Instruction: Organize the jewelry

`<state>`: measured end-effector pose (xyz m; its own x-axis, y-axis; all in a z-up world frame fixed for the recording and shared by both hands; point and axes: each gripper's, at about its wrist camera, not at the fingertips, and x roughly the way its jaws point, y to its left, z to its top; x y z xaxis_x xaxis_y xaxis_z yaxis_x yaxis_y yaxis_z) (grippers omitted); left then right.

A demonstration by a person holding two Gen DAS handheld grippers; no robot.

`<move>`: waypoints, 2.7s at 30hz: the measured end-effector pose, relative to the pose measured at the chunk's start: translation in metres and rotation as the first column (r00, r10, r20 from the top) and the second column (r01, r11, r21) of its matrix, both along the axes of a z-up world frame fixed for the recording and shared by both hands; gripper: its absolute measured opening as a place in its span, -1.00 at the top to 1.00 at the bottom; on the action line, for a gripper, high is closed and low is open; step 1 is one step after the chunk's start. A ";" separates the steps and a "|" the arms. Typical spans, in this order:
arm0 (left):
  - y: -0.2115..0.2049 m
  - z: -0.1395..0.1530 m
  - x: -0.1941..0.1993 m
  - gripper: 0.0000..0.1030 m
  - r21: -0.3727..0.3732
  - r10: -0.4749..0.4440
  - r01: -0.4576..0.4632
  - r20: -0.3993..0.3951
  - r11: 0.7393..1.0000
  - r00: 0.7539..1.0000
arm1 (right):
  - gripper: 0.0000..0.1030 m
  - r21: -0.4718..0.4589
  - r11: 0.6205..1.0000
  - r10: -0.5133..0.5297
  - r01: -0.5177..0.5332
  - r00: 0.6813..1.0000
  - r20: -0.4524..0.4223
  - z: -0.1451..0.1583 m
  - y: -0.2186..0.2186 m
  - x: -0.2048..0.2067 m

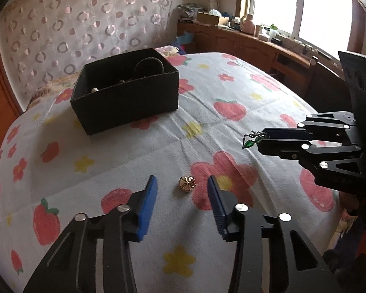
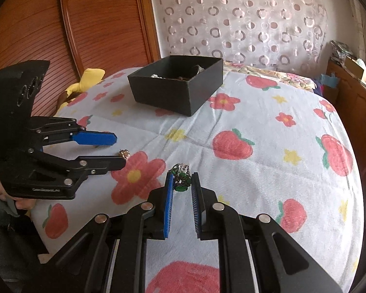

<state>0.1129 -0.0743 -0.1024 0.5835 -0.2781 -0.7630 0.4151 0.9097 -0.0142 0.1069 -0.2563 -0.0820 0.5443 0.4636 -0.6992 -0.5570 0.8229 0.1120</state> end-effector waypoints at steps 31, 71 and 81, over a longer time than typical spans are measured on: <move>0.030 0.056 0.044 0.73 -0.038 0.101 -0.096 0.154 0.995 0.983 | 0.68 0.043 0.999 0.016 -0.021 0.995 0.098 0.056 0.041 0.049; 0.070 0.111 -0.044 -0.85 -0.156 0.336 -0.299 0.383 0.942 0.860 | -0.95 0.194 0.965 -0.234 0.179 0.920 0.316 0.109 0.010 -0.032; 0.076 0.107 -0.078 -0.85 -0.148 0.378 -0.347 0.382 0.926 0.844 | -0.95 0.186 0.943 -0.324 0.277 0.894 0.310 0.099 0.001 -0.059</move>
<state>0.0352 0.0022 0.0050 0.9014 -0.0317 -0.4319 0.0401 0.9991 0.0105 0.0476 -0.2550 0.0174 0.8615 0.3171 -0.3966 -0.3096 0.9471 0.0848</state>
